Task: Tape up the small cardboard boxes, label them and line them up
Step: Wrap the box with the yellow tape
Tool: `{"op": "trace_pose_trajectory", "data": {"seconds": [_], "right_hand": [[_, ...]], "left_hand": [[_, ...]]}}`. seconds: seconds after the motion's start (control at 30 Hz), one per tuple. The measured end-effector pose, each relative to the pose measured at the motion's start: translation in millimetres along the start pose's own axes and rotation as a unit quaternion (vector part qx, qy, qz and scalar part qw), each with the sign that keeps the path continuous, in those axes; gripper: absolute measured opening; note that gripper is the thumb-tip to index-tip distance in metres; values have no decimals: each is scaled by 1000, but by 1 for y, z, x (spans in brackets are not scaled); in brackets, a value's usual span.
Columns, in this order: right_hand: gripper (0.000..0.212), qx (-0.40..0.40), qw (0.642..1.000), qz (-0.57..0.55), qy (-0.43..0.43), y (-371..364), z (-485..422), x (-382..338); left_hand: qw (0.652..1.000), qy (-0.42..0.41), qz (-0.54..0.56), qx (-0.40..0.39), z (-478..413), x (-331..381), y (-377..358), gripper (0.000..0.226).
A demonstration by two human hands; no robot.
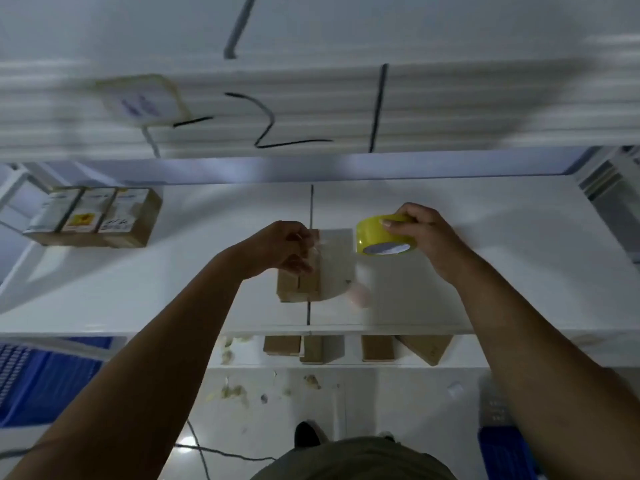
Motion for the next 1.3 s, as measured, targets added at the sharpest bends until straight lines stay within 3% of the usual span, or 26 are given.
{"op": "trace_pose_trajectory", "data": {"seconds": [0.13, 0.23, 0.43, 0.57, 0.83, 1.07, 1.2, 1.3], "right_hand": [[32, -27, 999, -13, -12, -38, -2, 5], [32, -48, 999, -21, -16, -57, -3, 9], [33, -59, 998, -8, -22, -72, -1, 11], [36, -55, 998, 7, -19, -76, -3, 13], [40, -55, 995, 81, -21, -86, -5, 23], [43, -34, 995, 86, -34, -89, -7, 32], [42, -10, 995, 89, -43, -82, -12, 33], [37, -4, 996, 79, -52, -79, -17, 34]], "left_hand": [[999, -12, -47, 17, 28, -27, 29, 24], [1000, -2, -19, 1, 42, -42, 42, 26], [998, 28, 23, 42, 44, -64, 55, 18], [995, 81, 50, 16, 35, -75, 57, 14], [987, 120, -77, -75, 24, -74, 57, 32], [983, 109, -148, -19, 8, -76, 66, 24], [990, 110, -85, -9, 0, -78, 67, 31], [993, 109, -37, 24, -7, -84, 69, 17]]}}
Point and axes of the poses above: each hand's wrist, its own z-axis away from the middle knuckle, its own y-axis out of the back of the hand, x = y × z, the point moved 5 cm from there along -z, towards the middle knuckle, and after that the axes turned 5 degrees about y, right-handed, at the moved point
